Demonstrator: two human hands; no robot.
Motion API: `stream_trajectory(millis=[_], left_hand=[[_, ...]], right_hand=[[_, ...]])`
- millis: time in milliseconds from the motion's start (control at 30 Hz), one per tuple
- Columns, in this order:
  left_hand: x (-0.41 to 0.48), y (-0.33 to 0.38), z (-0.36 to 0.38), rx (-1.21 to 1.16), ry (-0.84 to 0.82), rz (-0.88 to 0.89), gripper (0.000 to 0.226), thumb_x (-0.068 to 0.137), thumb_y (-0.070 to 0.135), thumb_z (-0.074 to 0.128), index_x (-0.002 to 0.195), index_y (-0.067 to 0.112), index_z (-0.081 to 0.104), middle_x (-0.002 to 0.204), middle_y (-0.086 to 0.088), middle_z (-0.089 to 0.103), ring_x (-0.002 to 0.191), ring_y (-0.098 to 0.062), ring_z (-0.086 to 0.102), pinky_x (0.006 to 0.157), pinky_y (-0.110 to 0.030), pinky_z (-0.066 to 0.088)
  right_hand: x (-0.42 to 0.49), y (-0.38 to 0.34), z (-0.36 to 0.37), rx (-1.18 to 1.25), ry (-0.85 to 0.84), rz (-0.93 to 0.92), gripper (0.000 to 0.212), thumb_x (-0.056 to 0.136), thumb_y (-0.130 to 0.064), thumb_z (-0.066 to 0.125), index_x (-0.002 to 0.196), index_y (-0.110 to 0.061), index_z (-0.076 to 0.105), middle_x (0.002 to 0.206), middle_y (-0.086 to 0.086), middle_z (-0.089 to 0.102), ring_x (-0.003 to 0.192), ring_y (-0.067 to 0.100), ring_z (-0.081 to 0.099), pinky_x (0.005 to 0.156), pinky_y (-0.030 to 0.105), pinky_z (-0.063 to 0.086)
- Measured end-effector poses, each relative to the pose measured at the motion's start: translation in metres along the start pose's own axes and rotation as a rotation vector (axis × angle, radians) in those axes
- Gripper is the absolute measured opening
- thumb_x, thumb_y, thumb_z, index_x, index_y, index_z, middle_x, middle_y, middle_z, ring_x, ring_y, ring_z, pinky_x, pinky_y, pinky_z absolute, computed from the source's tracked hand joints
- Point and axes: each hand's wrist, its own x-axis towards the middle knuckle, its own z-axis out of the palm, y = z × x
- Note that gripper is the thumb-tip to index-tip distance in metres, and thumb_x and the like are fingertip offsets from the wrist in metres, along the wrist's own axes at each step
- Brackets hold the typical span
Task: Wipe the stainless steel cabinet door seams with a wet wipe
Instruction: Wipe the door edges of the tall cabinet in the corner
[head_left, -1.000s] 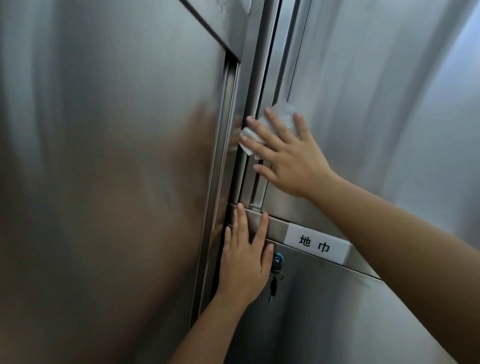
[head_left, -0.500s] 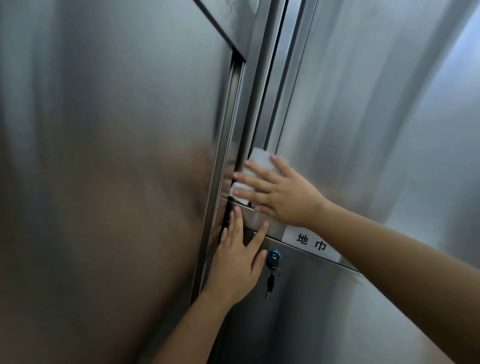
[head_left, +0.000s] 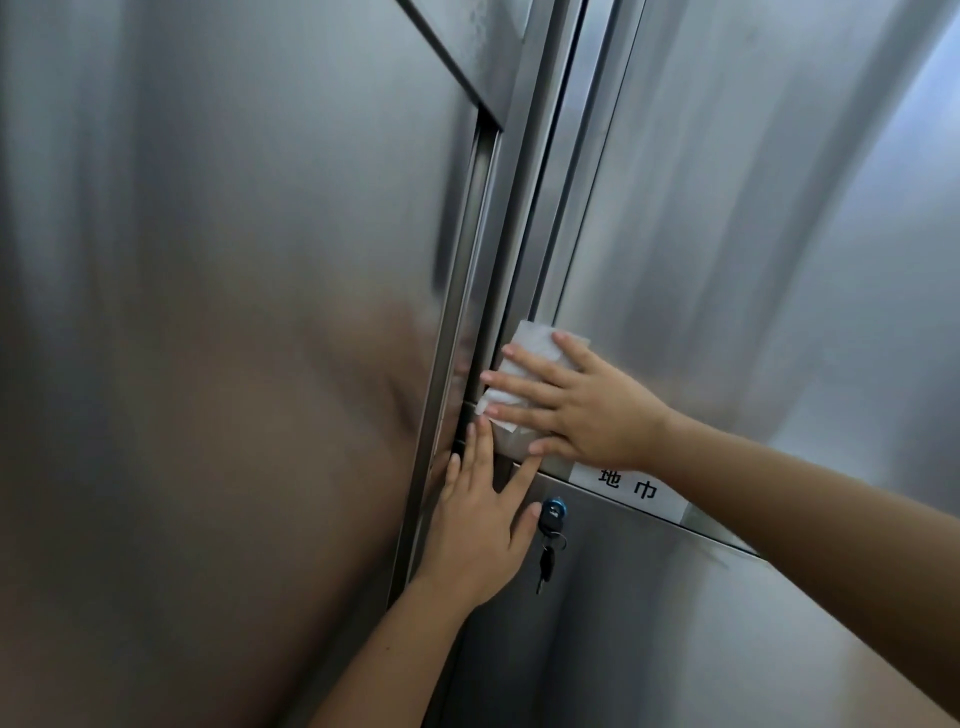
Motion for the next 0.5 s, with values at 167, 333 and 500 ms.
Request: stream_trajectory(millis=[167,333,500], left_hand=[[0.000,0.001,0.001,-0.007,0.013,0.004,0.057,0.098,0.041,0.028,0.140,0.039,-0.010,0.144,-0.012,-0.035,0.133,-0.024,-0.035,0.109,-0.039,-0.012],[0.001,0.002,0.001,-0.008,0.019,0.001,0.054,0.092,0.048,0.013,0.142,0.036,-0.001,0.148,-0.014,-0.027,0.135,-0.027,-0.029,0.109,-0.041,-0.008],[0.001,0.002,0.002,0.007,-0.006,-0.017,0.055,0.093,0.048,0.015,0.146,0.033,0.007,0.147,-0.013,-0.030,0.135,-0.025,-0.032,0.110,-0.039,-0.008]], right_hand=[[0.004,0.030,-0.013,0.003,0.034,0.065,0.056,0.092,-0.051,0.006,0.146,-0.037,0.010,0.153,-0.008,-0.002,0.141,0.026,-0.009,0.106,0.055,-0.014],[-0.006,0.007,-0.009,-0.023,0.048,0.162,0.059,0.092,-0.053,0.010,0.144,-0.032,0.027,0.153,0.000,0.018,0.141,0.030,0.012,0.109,0.058,0.010],[-0.013,-0.009,0.000,-0.007,0.002,0.098,0.056,0.093,-0.051,0.012,0.143,-0.033,0.031,0.152,-0.005,0.022,0.141,0.026,0.016,0.109,0.056,0.014]])
